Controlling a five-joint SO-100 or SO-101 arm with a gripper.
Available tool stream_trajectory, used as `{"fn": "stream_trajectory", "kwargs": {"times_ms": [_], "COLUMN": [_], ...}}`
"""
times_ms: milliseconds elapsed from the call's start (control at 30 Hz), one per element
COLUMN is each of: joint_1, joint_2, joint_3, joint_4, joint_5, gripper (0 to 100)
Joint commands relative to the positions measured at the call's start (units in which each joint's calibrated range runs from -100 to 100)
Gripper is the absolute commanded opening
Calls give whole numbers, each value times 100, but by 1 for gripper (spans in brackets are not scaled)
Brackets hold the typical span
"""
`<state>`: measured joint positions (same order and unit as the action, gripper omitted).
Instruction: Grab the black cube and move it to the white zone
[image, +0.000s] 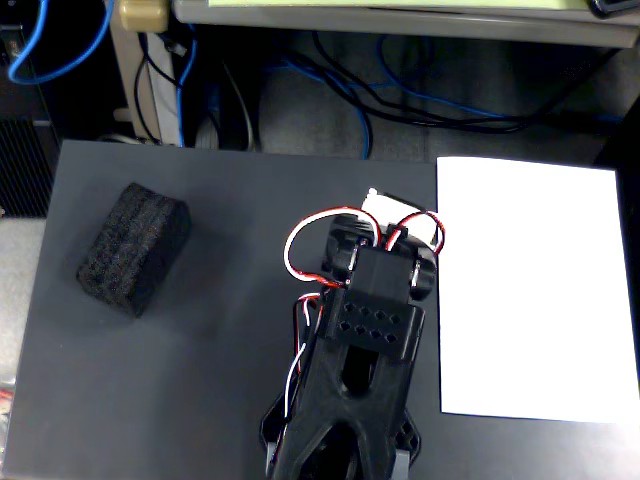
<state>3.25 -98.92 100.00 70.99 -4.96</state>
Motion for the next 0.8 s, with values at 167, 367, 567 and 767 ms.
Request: {"fn": "stream_trajectory", "kwargs": {"times_ms": [167, 367, 567, 767], "joint_1": [-605, -605, -605, -605], "joint_2": [-66, -66, -66, -75], "joint_3": [-9, -9, -9, -163], "joint_4": [54, 54, 54, -6], "joint_5": [433, 401, 396, 386], "gripper": [2, 1, 1, 1]}}
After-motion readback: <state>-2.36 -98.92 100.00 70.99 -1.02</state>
